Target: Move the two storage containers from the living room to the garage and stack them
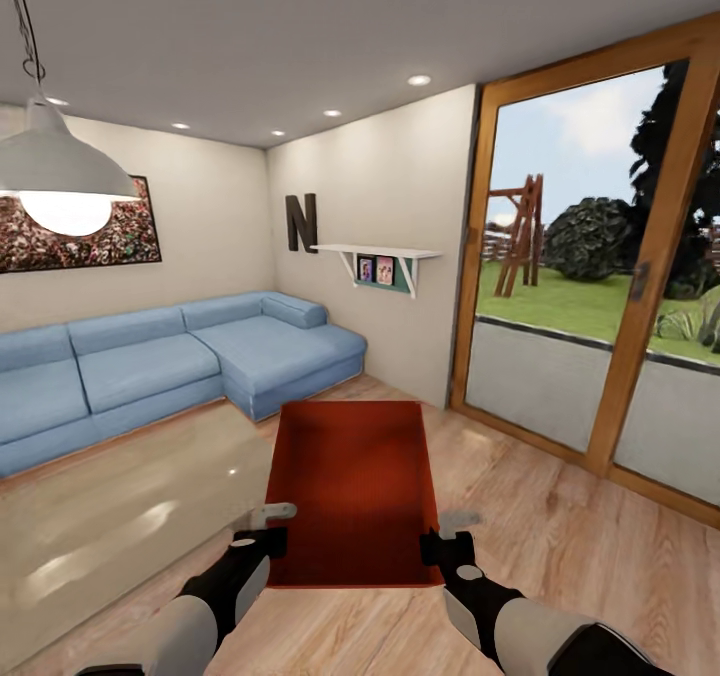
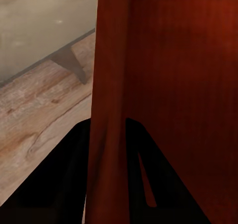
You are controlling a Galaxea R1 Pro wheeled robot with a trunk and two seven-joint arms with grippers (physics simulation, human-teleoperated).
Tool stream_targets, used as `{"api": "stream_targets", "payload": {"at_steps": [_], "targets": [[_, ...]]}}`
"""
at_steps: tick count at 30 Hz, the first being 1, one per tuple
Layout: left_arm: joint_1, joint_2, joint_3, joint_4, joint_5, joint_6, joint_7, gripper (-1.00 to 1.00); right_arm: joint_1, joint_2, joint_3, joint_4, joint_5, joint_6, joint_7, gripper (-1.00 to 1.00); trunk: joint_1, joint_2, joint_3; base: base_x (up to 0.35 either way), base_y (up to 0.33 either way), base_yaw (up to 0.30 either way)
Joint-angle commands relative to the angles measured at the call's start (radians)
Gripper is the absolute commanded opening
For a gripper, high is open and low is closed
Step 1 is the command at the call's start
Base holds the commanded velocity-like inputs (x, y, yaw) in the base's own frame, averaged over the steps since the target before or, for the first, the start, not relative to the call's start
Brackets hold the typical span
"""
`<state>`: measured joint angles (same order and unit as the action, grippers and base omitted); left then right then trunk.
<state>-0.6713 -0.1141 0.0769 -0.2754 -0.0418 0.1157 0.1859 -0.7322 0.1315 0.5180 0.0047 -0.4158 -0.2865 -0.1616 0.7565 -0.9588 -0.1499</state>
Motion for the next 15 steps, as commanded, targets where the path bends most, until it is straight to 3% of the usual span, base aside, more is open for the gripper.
{"api": "stream_targets", "payload": {"at_steps": [1, 15], "targets": [[0.000, -0.002, 0.030, -0.004, -0.027, 0.007, 0.009, -1.00, -0.001, 0.000, -0.009, 0.003, -0.029, -0.008, -0.003, -1.00, 0.000, -0.001, -0.001, 0.000, 0.000, 0.300], [0.000, -0.001, 0.031, -0.004, -0.027, 0.007, 0.009, -1.00, -0.001, 0.000, -0.009, 0.003, -0.029, -0.009, -0.002, -1.00, 0.000, -0.001, -0.001, 0.000, 0.000, 0.300]]}}
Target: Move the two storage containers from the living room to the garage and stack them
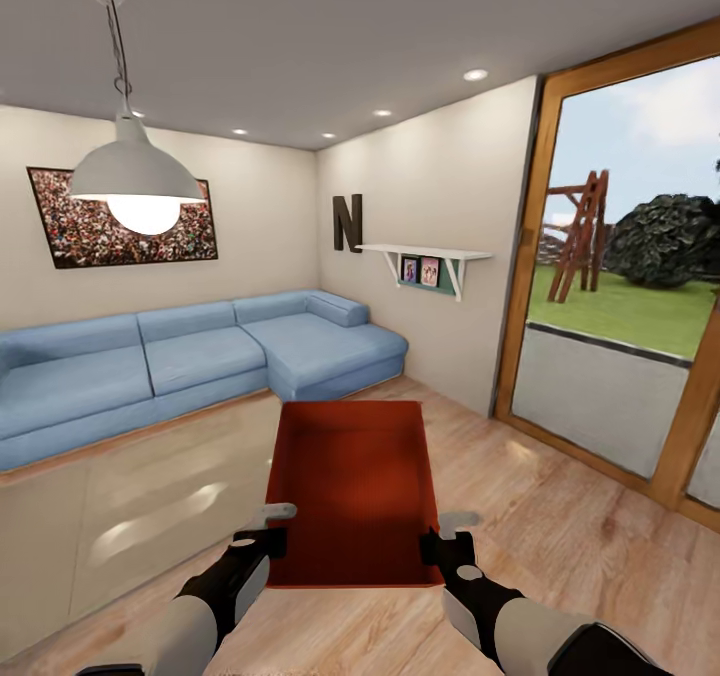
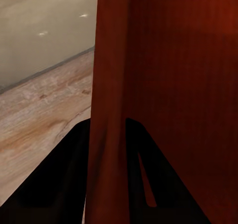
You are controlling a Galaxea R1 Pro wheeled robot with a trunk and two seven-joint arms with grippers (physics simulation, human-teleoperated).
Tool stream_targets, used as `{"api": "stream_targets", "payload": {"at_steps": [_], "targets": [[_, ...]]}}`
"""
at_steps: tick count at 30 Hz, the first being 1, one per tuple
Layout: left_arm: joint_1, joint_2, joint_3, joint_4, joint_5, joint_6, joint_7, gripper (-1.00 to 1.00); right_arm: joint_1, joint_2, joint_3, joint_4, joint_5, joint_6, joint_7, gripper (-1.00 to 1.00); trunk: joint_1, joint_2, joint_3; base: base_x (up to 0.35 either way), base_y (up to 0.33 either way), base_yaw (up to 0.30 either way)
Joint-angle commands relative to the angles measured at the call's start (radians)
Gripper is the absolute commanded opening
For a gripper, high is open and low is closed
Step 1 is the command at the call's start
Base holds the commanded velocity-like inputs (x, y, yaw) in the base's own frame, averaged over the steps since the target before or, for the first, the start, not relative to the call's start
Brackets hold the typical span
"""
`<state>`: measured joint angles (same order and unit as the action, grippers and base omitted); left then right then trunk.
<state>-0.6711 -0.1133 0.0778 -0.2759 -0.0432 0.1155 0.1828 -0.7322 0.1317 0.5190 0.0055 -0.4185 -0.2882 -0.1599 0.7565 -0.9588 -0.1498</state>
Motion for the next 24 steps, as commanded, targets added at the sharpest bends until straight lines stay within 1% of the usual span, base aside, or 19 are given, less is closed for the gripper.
{"api": "stream_targets", "payload": {"at_steps": [1, 24], "targets": [[-0.001, -0.002, 0.030, -0.003, -0.026, 0.007, 0.012, -1.00, -0.001, 0.000, -0.010, 0.002, -0.026, -0.008, -0.003, -1.00, 0.000, -0.001, -0.001, 0.000, 0.000, 0.300], [0.000, -0.002, 0.031, -0.003, -0.026, 0.007, 0.012, -1.00, -0.001, 0.000, -0.010, 0.002, -0.026, -0.008, -0.004, -1.00, 0.000, -0.001, -0.001, 0.000, 0.000, 0.300]]}}
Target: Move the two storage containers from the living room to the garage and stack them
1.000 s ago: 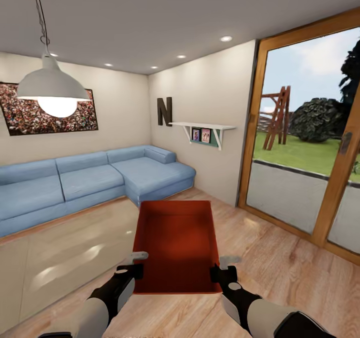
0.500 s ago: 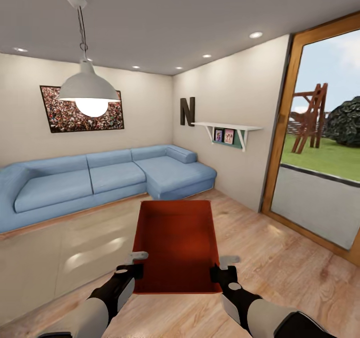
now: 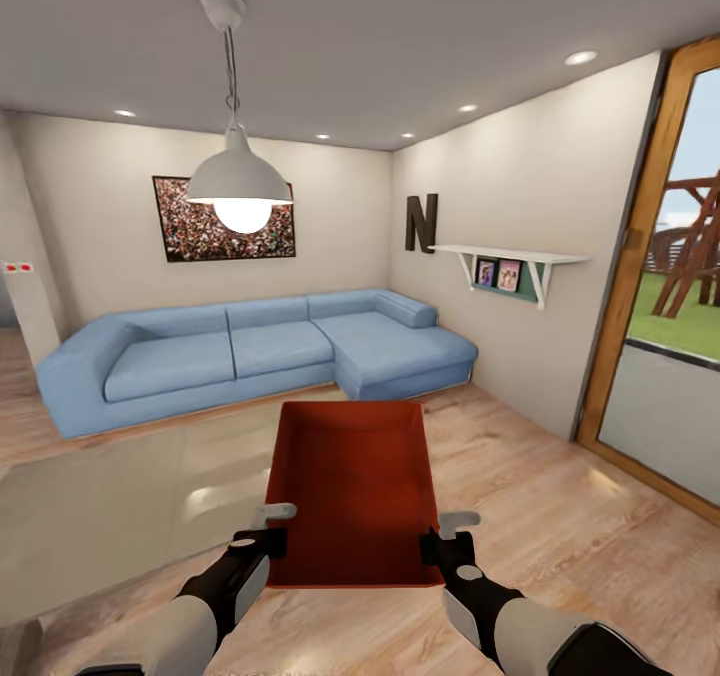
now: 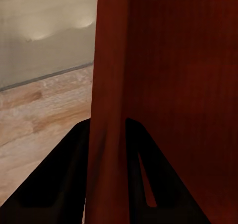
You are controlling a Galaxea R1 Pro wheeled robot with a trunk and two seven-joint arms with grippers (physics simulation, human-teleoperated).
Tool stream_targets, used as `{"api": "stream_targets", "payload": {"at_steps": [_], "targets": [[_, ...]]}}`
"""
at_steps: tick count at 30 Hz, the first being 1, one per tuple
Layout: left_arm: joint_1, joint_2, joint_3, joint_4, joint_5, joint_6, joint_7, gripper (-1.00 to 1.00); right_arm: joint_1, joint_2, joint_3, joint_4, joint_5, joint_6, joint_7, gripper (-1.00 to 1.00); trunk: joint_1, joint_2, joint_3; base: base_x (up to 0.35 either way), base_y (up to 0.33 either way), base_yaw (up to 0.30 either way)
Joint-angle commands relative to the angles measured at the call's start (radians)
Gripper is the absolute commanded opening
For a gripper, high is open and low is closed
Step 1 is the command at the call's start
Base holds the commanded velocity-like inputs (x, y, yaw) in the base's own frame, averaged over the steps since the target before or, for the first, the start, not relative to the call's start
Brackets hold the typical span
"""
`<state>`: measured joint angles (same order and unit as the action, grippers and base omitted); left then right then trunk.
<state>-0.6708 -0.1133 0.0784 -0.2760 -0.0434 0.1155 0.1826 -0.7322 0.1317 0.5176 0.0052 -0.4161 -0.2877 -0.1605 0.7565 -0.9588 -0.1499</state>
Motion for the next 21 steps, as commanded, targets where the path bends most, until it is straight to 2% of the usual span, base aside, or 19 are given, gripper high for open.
{"api": "stream_targets", "payload": {"at_steps": [1, 21], "targets": [[-0.001, -0.002, 0.030, -0.003, -0.026, 0.007, 0.012, -1.00, -0.001, 0.000, -0.008, 0.002, -0.029, -0.008, -0.004, -1.00, 0.000, -0.001, -0.001, 0.000, 0.000, 0.300], [-0.001, -0.002, 0.029, -0.003, -0.026, 0.007, 0.012, -1.00, -0.001, 0.000, -0.008, 0.002, -0.028, -0.008, -0.003, -1.00, 0.000, -0.001, -0.001, 0.000, 0.000, 0.300]]}}
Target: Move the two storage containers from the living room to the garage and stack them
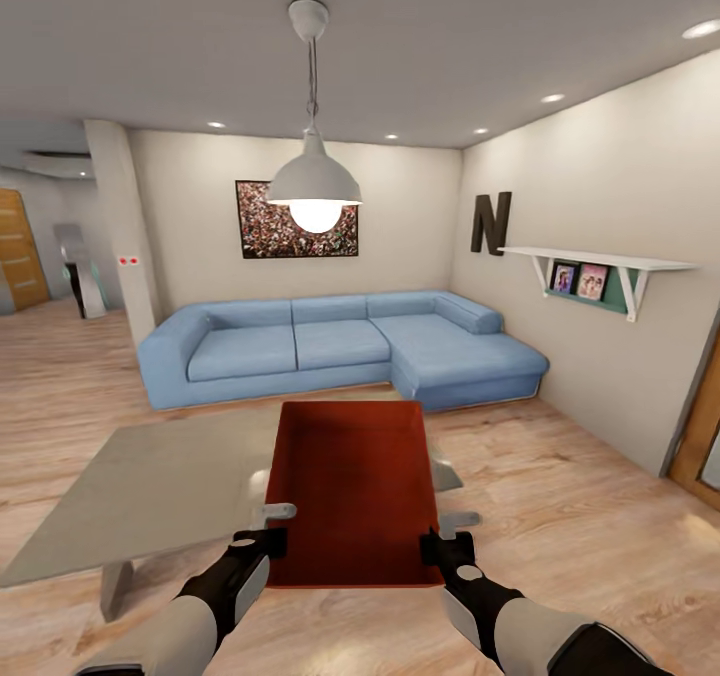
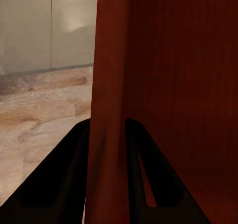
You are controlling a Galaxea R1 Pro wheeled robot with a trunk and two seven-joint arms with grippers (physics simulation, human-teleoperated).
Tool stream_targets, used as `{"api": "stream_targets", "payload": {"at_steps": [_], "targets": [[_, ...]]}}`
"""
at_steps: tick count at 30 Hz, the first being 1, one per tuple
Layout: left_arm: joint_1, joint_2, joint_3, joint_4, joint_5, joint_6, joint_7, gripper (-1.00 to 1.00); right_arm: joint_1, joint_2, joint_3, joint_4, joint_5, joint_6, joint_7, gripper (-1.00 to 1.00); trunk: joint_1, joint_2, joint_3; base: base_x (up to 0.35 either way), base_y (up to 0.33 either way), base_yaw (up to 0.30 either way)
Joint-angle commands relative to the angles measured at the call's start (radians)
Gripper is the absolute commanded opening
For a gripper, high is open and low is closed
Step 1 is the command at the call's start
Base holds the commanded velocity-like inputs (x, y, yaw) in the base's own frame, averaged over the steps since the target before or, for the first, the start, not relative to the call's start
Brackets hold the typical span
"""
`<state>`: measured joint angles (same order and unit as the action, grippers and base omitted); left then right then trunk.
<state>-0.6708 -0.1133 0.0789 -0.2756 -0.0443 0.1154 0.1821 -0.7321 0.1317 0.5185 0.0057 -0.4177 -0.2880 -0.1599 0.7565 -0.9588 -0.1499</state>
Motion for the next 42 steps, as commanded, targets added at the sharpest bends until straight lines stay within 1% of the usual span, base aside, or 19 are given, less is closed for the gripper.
{"api": "stream_targets", "payload": {"at_steps": [1, 17, 34, 42], "targets": [[0.000, -0.002, 0.029, -0.003, -0.025, 0.007, 0.013, -1.00, -0.001, 0.000, -0.009, 0.002, -0.026, -0.008, -0.004, -1.00, 0.000, -0.001, -0.001, 0.000, 0.000, 0.300], [-0.001, -0.002, 0.029, -0.004, -0.025, 0.007, 0.013, -1.00, -0.001, 0.000, -0.009, 0.002, -0.026, -0.008, -0.004, -1.00, 0.000, -0.001, -0.001, 0.000, 0.000, 0.295], [-0.001, -0.002, 0.029, -0.003, -0.025, 0.007, 0.013, -1.00, -0.001, 0.000, -0.009, 0.002, -0.027, -0.008, -0.003, -1.00, 0.000, -0.001, -0.001, 0.000, 0.000, 0.023], [0.000, -0.002, 0.030, -0.003, -0.025, 0.007, 0.013, -1.00, -0.001, 0.000, -0.009, 0.002, -0.027, -0.007, -0.003, -1.00, 0.000, -0.001, -0.001, 0.000, 0.000, 0.239]]}}
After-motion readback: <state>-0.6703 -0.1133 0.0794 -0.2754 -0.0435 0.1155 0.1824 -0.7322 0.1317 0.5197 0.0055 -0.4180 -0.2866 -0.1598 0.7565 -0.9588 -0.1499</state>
